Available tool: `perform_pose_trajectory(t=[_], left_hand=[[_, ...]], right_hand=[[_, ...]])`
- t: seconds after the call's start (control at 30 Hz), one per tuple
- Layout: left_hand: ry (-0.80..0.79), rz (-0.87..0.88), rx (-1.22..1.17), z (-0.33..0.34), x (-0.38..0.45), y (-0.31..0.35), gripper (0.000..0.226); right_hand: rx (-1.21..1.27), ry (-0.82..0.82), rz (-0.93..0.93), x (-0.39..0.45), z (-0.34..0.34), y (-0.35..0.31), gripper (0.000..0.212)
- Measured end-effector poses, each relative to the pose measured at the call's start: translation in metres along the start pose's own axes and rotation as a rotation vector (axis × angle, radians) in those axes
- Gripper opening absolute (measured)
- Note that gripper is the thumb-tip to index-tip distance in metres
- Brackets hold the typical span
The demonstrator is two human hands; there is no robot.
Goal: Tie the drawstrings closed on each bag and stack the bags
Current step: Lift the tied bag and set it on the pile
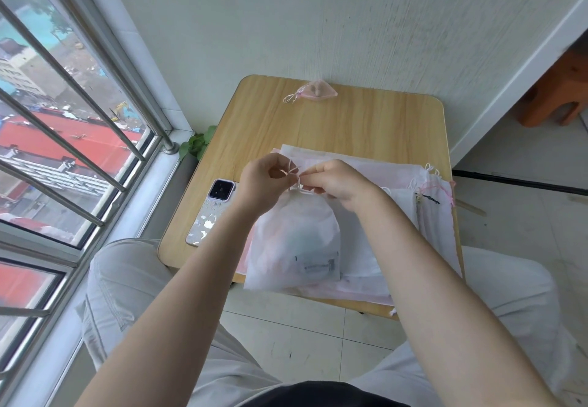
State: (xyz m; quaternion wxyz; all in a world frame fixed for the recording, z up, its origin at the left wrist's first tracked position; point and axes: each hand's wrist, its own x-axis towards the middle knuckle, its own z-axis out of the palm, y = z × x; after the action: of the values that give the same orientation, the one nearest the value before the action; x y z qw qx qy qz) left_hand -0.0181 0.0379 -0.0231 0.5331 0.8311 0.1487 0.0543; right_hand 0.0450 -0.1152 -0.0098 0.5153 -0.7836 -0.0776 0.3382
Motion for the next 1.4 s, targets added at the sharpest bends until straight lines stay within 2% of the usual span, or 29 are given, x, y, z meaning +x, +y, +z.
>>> perform_pose_trajectory(t=[0.1, 0.2, 0.27, 0.37, 0.5, 0.6, 0.73, 0.83, 0.9, 0.97, 1.03, 1.17, 1.27, 1.4], left_hand=[[0.021, -0.02, -0.073, 0.002, -0.001, -0.001, 0.018], [0.019, -0.047, -0.117, 0.003, -0.002, -0.003, 0.017], [0.001, -0.071, -0.166, 0.003, -0.002, -0.002, 0.019], [-0.024, -0.099, -0.203, 0.001, -0.003, -0.002, 0.017], [-0.049, -0.129, -0.226, 0.002, -0.004, -0.005, 0.014], [-0.052, -0.15, -0.252, 0.001, -0.005, -0.007, 0.014], [-0.046, -0.177, -0.273, 0.0, -0.007, -0.007, 0.013], [-0.029, -0.217, -0.273, 0.001, -0.009, -0.006, 0.011], [-0.024, -0.246, -0.282, 0.001, -0.01, -0.006, 0.015], [0.032, -0.295, -0.319, -0.001, -0.008, -0.011, 0.019], [0.123, -0.36, -0.336, -0.006, -0.008, -0.018, 0.021], [0.094, -0.434, -0.339, -0.007, -0.011, -0.022, 0.022], [0.136, -0.454, -0.342, -0.01, -0.011, -0.02, 0.016], [0.186, -0.465, -0.351, -0.016, -0.007, -0.018, 0.009]], right_hand=[[0.056, -0.072, 0.05, 0.001, -0.002, 0.005, 0.007], [0.074, -0.084, 0.051, 0.002, -0.002, 0.009, 0.01], [0.05, -0.062, 0.055, 0.001, -0.002, 0.008, 0.003], [0.012, 0.028, 0.073, 0.001, -0.002, 0.003, 0.011], [0.206, 0.007, 0.149, 0.003, -0.002, -0.001, 0.024], [0.242, 0.096, 0.084, 0.003, -0.004, -0.002, 0.028], [0.673, 0.245, -0.015, 0.004, -0.01, -0.006, 0.03], [0.96, 0.17, -0.056, 0.002, -0.01, -0.012, 0.034], [1.025, 0.127, -0.043, 0.0, -0.009, -0.014, 0.038], [0.859, 0.132, -0.006, 0.0, -0.012, -0.012, 0.041], [0.571, 0.152, 0.021, 0.001, -0.013, -0.007, 0.038], [-0.012, 0.121, -0.027, -0.003, -0.006, -0.006, 0.022], [-0.478, 0.047, -0.094, -0.008, -0.001, -0.011, 0.027], [-0.723, -0.058, -0.098, -0.016, -0.001, -0.017, 0.018]])
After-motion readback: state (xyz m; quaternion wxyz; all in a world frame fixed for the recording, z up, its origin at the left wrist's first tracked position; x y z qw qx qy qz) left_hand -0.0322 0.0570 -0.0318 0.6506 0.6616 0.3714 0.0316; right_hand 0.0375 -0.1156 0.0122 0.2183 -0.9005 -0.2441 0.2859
